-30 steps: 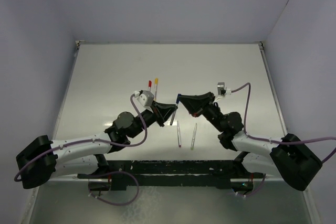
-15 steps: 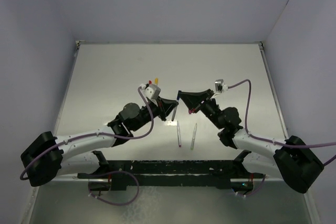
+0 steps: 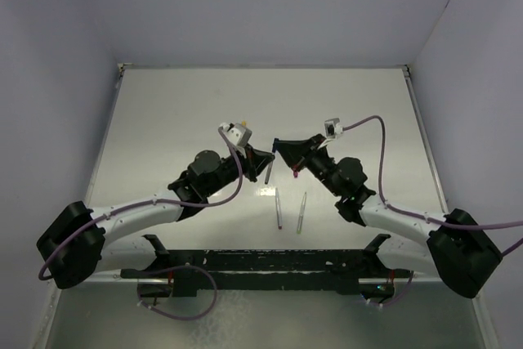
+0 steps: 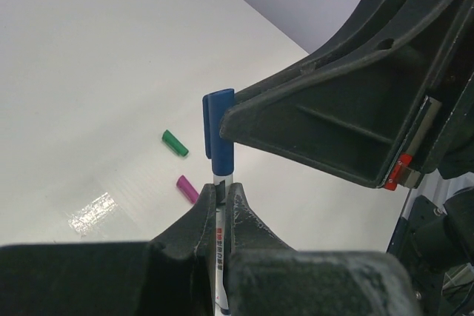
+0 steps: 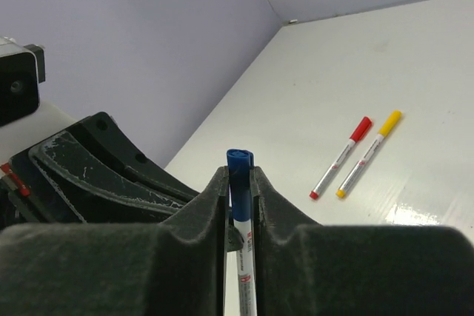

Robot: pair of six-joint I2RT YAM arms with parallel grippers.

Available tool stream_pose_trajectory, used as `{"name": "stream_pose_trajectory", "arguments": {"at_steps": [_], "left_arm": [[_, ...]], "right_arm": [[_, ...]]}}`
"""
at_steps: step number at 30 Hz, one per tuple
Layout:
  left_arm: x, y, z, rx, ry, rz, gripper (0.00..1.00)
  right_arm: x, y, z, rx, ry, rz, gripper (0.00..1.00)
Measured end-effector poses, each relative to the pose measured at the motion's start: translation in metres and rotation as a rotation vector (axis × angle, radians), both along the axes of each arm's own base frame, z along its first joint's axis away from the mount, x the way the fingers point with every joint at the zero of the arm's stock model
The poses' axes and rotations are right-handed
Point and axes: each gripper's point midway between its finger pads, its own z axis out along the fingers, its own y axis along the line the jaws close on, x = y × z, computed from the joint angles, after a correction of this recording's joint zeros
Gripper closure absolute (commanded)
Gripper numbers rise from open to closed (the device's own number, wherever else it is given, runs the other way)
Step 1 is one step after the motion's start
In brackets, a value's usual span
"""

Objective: Insert the pens into the pen caps

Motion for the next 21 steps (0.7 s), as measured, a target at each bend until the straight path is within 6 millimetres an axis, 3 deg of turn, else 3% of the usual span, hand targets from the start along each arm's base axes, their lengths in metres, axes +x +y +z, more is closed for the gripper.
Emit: {"name": "stream_pose_trajectory", "arguments": {"at_steps": [5, 10, 13, 16, 21], "left_arm": [[0.013, 0.004, 0.018, -0.024, -0.023, 0.056, 1.0], [0.028, 0.01, 0.014, -0.012, -0.014, 0.132, 1.0], [0.041, 0.009, -0.012, 0.051, 0.034, 0.176, 1.0], [0.06, 0.008, -0.048, 0.152, 0.111, 0.219, 1.0], [0.106, 0.015, -0.09, 0.282, 0.221, 0.313, 1.0]], "right_arm": [[-0.002, 0.004, 0.009, -0.072, -0.022, -0.007, 0.65], [-0.008, -0.011, 0.045, -0.083, -0.106, -0.06, 0.57], [-0.012, -0.027, 0.064, -0.08, -0.137, -0.113, 0.54], [-0.012, -0.041, 0.069, -0.098, -0.124, -0.168, 0.54], [-0.006, -0.056, 0.041, -0.197, -0.021, -0.24, 0.55]]}}
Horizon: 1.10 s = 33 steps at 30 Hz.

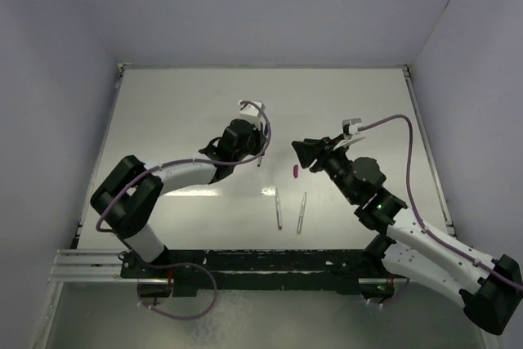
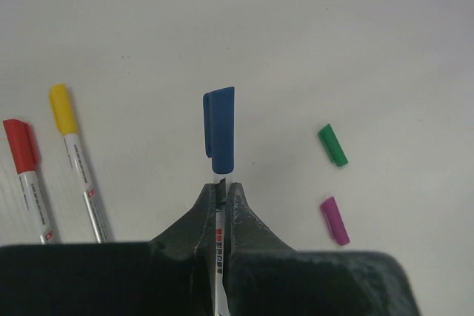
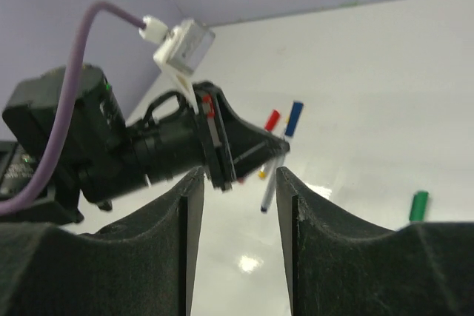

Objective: Insert the pens into the pen caps

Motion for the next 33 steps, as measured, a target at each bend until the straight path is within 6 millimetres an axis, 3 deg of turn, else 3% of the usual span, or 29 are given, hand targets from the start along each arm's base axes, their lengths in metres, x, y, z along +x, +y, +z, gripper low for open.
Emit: {"name": "stream_pose_trajectory", "arguments": {"at_steps": [5, 14, 20, 26, 33], "left_arm": [[0.034, 0.007, -0.026, 0.068, 0.075, 0.065, 0.96], [0.073, 0.017, -0.07, 0.151, 0.195, 0.134, 0.95], [0.075, 0.029, -0.082, 0.18, 0.242, 0.19, 0.93], [0.079, 0.033, -0.081, 0.184, 0.251, 0.223, 0.75], [0.078, 0.036, -0.089, 0.191, 0.276, 0.237, 0.72]], "right_arm": [[-0.001, -0.011, -0.034, -0.081, 0.095, -0.047, 0.55], [-0.007, -0.023, -0.057, -0.114, 0.156, -0.073, 0.55], [-0.008, -0.027, -0.067, -0.139, 0.189, -0.091, 0.55], [-0.009, -0.029, -0.076, -0.15, 0.204, -0.096, 0.55], [-0.01, -0.03, -0.082, -0.159, 0.215, -0.096, 0.55]]}}
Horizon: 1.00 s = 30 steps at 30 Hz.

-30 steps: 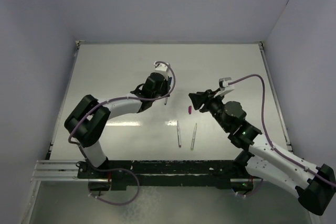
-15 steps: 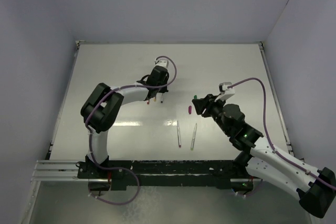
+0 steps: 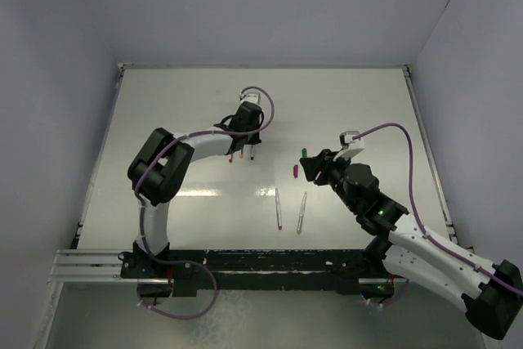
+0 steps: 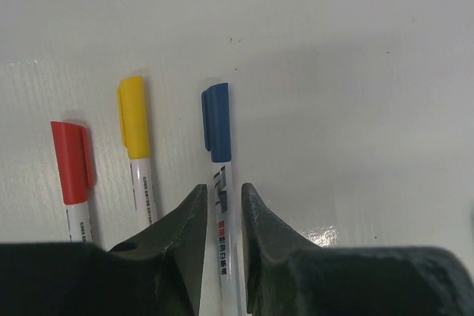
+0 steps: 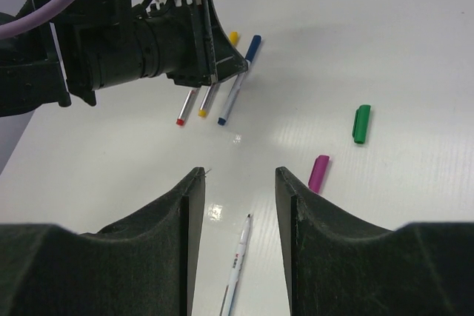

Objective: Insert the pens into the pen caps

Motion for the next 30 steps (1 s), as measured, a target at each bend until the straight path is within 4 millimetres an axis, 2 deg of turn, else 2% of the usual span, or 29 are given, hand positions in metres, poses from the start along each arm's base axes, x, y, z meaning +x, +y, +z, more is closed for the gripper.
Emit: {"name": "stream_pose_trajectory", "arguments": {"at_steps": [9, 11, 14, 19, 24, 30], "left_arm": [[0.001, -0.003, 0.006, -0.013, -0.005, -0.006, 0.69], [0.001, -0.004, 0.014, -0.025, -0.015, -0.011, 0.69], [0.001, -0.007, 0.032, -0.053, -0.04, -0.022, 0.68], [-0.012, -0.007, 0.068, -0.104, -0.091, -0.047, 0.66], [-0.049, -0.007, 0.072, -0.093, -0.092, -0.083, 0.66], [-0.134, -0.042, 0.041, -0.005, -0.024, -0.24, 0.65]], "right_arm": [[0.0, 0.0, -0.002, -0.004, 0.004, -0.001, 0.55], [0.001, 0.001, -0.004, -0.008, 0.012, -0.001, 0.53], [0.001, 0.001, -0.007, -0.002, 0.024, -0.005, 0.42], [0.003, -0.007, -0.017, 0.005, 0.04, -0.061, 0.47], [0.009, -0.019, -0.018, -0.005, 0.037, -0.134, 0.44], [0.021, -0.039, -0.022, -0.046, 0.062, -0.256, 0.42]]}}
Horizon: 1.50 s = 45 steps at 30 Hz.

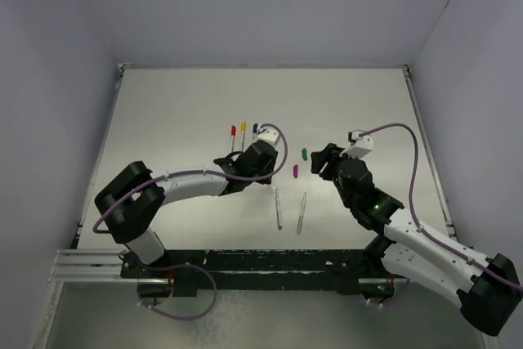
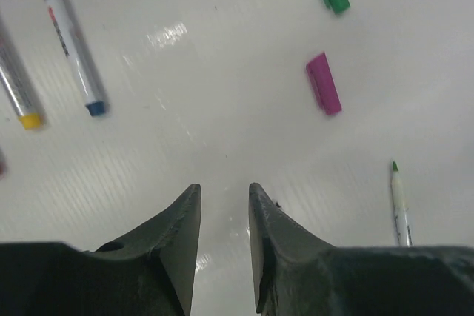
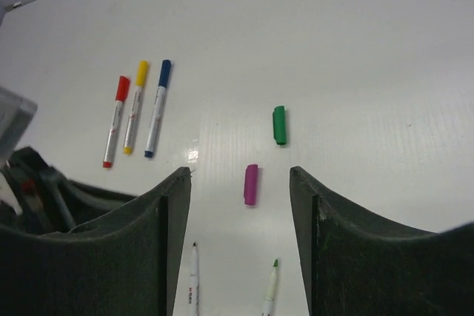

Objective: Insert the pens into the pen caps

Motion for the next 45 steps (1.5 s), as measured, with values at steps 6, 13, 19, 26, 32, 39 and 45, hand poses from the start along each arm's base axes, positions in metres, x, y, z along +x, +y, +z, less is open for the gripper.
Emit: {"name": "stream_pose_trajectory", "arguments": {"at_steps": [6, 13, 19, 26, 32, 39, 45], "left_arm": [[-0.05, -0.003, -0.029, 0.082, 0.08, -0.067, 0.59], [-0.082, -0.019, -0.031, 0.084, 0.106, -0.116, 0.5], [-0.096, -0.029, -0.029, 0.075, 0.114, -0.141, 0.48], [-0.103, -0.043, -0.035, 0.104, 0.127, -0.152, 0.47], [-0.115, -0.041, -0.048, 0.151, 0.156, -0.165, 0.46], [-0.124, -0.032, -0.057, 0.198, 0.192, -0.159, 0.47], [-0.128, -0.029, -0.061, 0.209, 0.198, -0.155, 0.54]], "right_arm": [[0.016, -0.022, -0.01, -0.027, 0.046, -0.083, 0.46], [0.018, -0.022, -0.013, 0.015, 0.051, -0.072, 0.5], [0.014, -0.018, -0.018, 0.033, 0.055, -0.043, 0.52], [0.01, -0.016, -0.017, 0.058, 0.037, -0.025, 0.55], [0.011, -0.013, -0.012, 0.078, 0.019, -0.01, 0.57], [0.009, -0.012, -0.018, 0.092, 0.021, -0.01, 0.58], [0.009, -0.011, -0.016, 0.109, 0.016, -0.006, 0.6]]}}
